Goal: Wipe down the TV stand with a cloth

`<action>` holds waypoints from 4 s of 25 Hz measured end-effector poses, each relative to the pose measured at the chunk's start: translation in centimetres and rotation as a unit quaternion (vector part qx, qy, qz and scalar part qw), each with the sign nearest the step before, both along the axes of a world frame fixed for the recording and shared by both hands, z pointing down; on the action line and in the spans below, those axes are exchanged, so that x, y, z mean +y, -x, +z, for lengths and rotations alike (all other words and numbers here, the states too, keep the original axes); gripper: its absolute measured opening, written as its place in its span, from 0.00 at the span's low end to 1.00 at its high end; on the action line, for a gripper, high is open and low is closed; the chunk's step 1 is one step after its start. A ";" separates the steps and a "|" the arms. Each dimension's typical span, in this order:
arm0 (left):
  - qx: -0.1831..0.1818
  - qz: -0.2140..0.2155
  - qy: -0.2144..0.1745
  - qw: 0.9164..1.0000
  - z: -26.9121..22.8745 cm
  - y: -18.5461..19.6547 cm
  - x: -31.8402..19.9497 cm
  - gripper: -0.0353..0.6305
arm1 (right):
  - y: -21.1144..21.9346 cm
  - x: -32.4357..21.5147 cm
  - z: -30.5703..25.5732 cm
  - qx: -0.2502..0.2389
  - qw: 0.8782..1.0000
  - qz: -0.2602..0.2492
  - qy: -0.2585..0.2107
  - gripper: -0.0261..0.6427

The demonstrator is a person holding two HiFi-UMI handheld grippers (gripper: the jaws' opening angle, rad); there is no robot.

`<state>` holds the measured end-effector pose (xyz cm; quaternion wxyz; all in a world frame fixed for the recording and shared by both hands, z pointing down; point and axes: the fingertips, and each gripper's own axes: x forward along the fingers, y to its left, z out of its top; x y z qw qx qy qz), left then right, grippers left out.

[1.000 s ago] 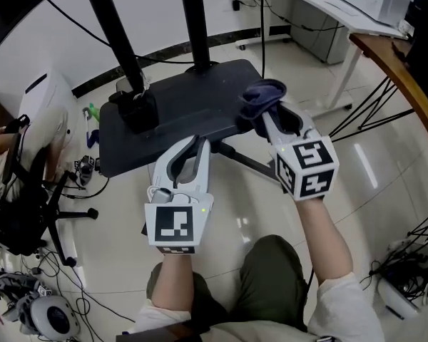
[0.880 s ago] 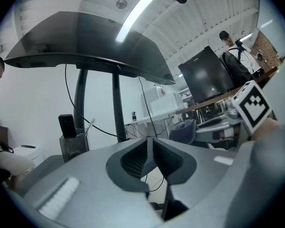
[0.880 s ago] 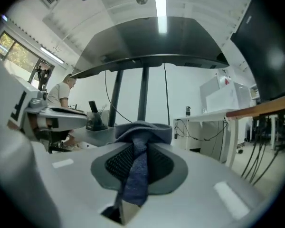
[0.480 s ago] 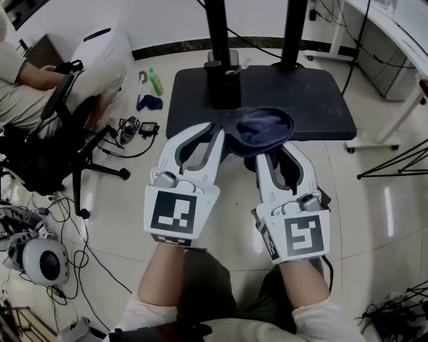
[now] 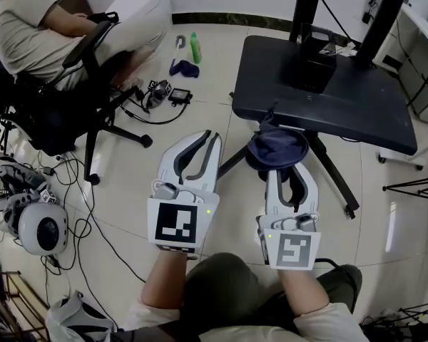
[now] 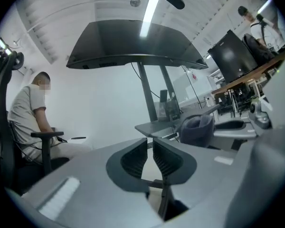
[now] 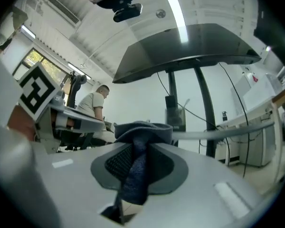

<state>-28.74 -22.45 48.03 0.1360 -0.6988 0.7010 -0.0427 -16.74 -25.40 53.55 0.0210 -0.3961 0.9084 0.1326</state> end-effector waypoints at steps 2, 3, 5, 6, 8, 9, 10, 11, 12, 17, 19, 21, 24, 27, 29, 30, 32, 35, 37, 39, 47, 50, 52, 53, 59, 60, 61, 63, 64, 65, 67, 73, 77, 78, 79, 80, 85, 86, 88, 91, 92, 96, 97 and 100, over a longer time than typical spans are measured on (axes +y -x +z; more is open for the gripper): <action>0.014 0.011 0.021 1.000 3.2 -0.1 -1.2 0.22 | 0.0 -1.2 3.8 -0.011 1.000 0.020 0.020 0.15; 0.021 0.015 0.031 0.999 4.7 -0.1 -1.8 0.22 | 0.1 -1.7 5.5 -0.004 0.999 0.026 0.029 0.15; 0.042 0.021 0.062 0.997 7.2 0.0 -2.5 0.22 | 0.4 -2.4 8.0 0.022 0.998 0.032 0.050 0.15; 0.049 0.024 0.069 0.996 7.8 0.0 -2.8 0.22 | 0.4 -3.0 8.8 0.027 0.997 0.037 0.061 0.15; 0.031 0.034 0.029 0.999 7.0 0.0 -3.6 0.22 | 0.4 -5.6 10.1 0.028 0.995 0.047 0.083 0.15; 0.024 0.035 0.013 0.999 6.6 0.0 -3.8 0.22 | 0.7 -7.7 10.6 0.024 0.995 0.049 0.085 0.15; 0.021 0.032 0.006 0.999 6.3 0.1 -3.9 0.22 | 1.3 -10.4 10.8 0.014 0.996 0.048 0.075 0.15; 0.012 0.031 -0.009 0.999 5.8 0.2 -4.1 0.22 | 2.1 -13.4 10.6 -0.002 0.998 0.043 0.049 0.15; 0.002 0.030 -0.027 0.999 5.3 0.3 -4.2 0.22 | 3.0 -16.3 9.8 -0.018 0.999 0.037 0.016 0.15; -0.001 0.013 -0.032 0.999 5.1 2.0 -5.3 0.22 | 4.4 -23.1 6.4 -0.027 0.999 0.045 -0.010 0.15; 0.004 0.010 -0.017 1.000 5.7 2.7 -6.2 0.22 | 4.6 -24.0 6.8 -0.017 0.999 0.047 -0.005 0.15; 0.010 0.010 -0.012 1.000 5.8 3.0 -6.7 0.22 | 5.1 -24.6 7.6 -0.014 0.999 0.044 -0.006 0.15; 0.016 0.012 -0.018 1.000 5.8 2.5 -6.5 0.22 | 6.7 -26.9 12.4 0.014 0.999 0.039 0.024 0.15; 0.008 0.024 -0.020 0.999 5.6 1.2 -6.3 0.22 | 7.5 -30.6 26.5 0.108 0.988 0.042 0.104 0.15; 0.004 0.032 -0.023 0.999 5.5 0.7 -6.0 0.22 | 7.4 -30.9 32.7 0.134 0.981 0.041 0.133 0.15; 0.002 0.033 -0.025 0.999 5.5 0.7 -5.8 0.22 | 7.4 -30.7 34.4 0.136 0.980 0.041 0.138 0.15; 0.001 0.029 -0.030 0.999 5.3 1.2 -5.6 0.22 | 8.0 -30.1 36.2 0.132 0.980 0.037 0.144 0.15; 0.002 0.021 -0.036 0.999 4.7 1.8 -5.2 0.22 | 10.6 -27.9 38.2 0.125 0.979 0.012 0.159 0.15; 0.001 0.020 -0.039 0.999 4.1 1.9 -4.6 0.22 | 13.9 -23.6 42.1 0.139 0.976 -0.025 0.168 0.15; 0.000 0.017 -0.045 0.999 3.4 2.2 -3.7 0.22 | 18.0 -17.1 47.2 0.160 0.967 -0.078 0.184 0.15; -0.005 -0.002 -0.041 0.999 3.4 3.3 -2.6 0.22 | 22.2 -3.1 40.5 0.087 0.973 -0.142 0.158 0.15; 0.005 0.001 -0.018 1.000 2.2 2.1 -2.0 0.22 | 13.9 -4.8 22.7 0.022 0.992 -0.074 0.099 0.15; 0.015 0.004 0.026 1.000 1.8 0.4 -1.8 0.22 | 6.6 -4.1 11.3 -0.016 0.997 -0.018 0.077 0.15; 0.011 0.011 0.022 1.000 0.9 -0.4 -1.8 0.22 | 3.2 -3.1 6.3 -0.034 0.997 0.004 0.067 0.15; 0.029 0.048 0.042 0.998 -3.5 -5.6 -1.9 0.22 | -4.7 1.1 -9.8 -0.083 0.995 0.019 -0.051 0.15; 0.025 0.055 0.042 0.997 -4.0 -6.7 -2.2 0.22 | -5.5 0.9 -10.0 -0.075 0.995 0.027 -0.051 0.15; 0.023 0.063 0.041 0.997 -4.3 -7.9 -2.5 0.22 | -6.9 0.4 -10.0 -0.073 0.996 0.037 -0.046 0.15; 0.024 0.083 0.039 0.995 -4.9 -10.6 -3.2 0.22 | -10.8 -0.7 -9.4 -0.079 0.994 0.062 -0.033 0.15; 0.024 0.094 0.038 0.995 -5.2 -12.0 -3.6 0.22 | -12.9 -1.1 -9.3 -0.080 0.993 0.078 -0.030 0.15; 0.022 0.104 0.039 0.994 -5.4 -13.4 -4.2 0.22 | -15.0 -1.5 -9.1 -0.078 0.992 0.092 -0.028 0.15; 0.017 0.130 0.044 0.990 -6.0 -16.7 -5.7 0.22 | -18.9 -2.4 -8.1 -0.078 0.991 0.111 -0.017 0.15; 0.003 0.181 0.006 0.983 -6.6 -23.9 -10.3 0.22 | -25.4 -4.1 -5.0 -0.081 0.986 0.145 0.012 0.15; 0.001 0.182 0.020 0.983 -5.2 -25.3 -9.9 0.22 | -26.2 -5.4 -0.2 -0.069 0.988 0.129 0.050 0.15; -0.001 0.180 0.036 0.983 -4.5 -25.3 -9.9 0.22 | -25.7 -7.0 2.7 -0.060 0.988 0.121 0.079 0.15; -0.004 0.178 0.049 0.983 -3.8 -25.4 -10.1 0.22 | -25.0 -9.4 5.8 -0.052 0.987 0.113 0.104 0.15; -0.007 0.181 0.041 0.983 -3.7 -25.5 -10.4 0.22 | -24.0 -12.7 8.5 -0.051 0.987 0.101 0.112 0.15; -0.002 0.163 0.011 0.987 -4.9 -24.1 -9.7 0.22 | -15.3 -24.7 10.9 -0.006 0.998 0.033 0.062 0.15; -0.014 0.151 0.025 0.988 -5.1 -24.3 -9.2 0.22 | -14.4 -26.0 10.1 -0.007 0.998 0.025 0.060 0.15; -0.051 0.151 -0.003 0.987 -6.5 -26.5 -8.9 0.22 | -15.0 -27.8 7.1 -0.021 0.998 0.021 0.050 0.15; -0.047 0.166 -0.005 0.985 -7.3 -28.7 -8.5 0.22 | -16.3 -30.2 4.6 -0.023 0.998 0.036 0.045 0.15; -0.031 0.166 0.017 0.985 -6.8 -28.7 -8.2 0.22 | -16.0 -30.9 5.4 -0.019 0.998 0.035 0.055 0.15; -0.005 0.177 0.016 0.984 -6.2 -27.8 -8.3 0.22 | -13.5 -33.6 17.5 0.040 0.991 0.025 0.125 0.15; 0.004 0.170 0.029 0.985 -5.9 -27.4 -8.4 0.22 | -13.1 -34.4 22.3 0.061 0.986 0.029 0.154 0.15; 0.016 0.139 0.066 0.988 -5.2 -26.6 -8.7 0.22 | -12.5 -35.8 35.7 0.149 0.964 0.032 0.216 0.15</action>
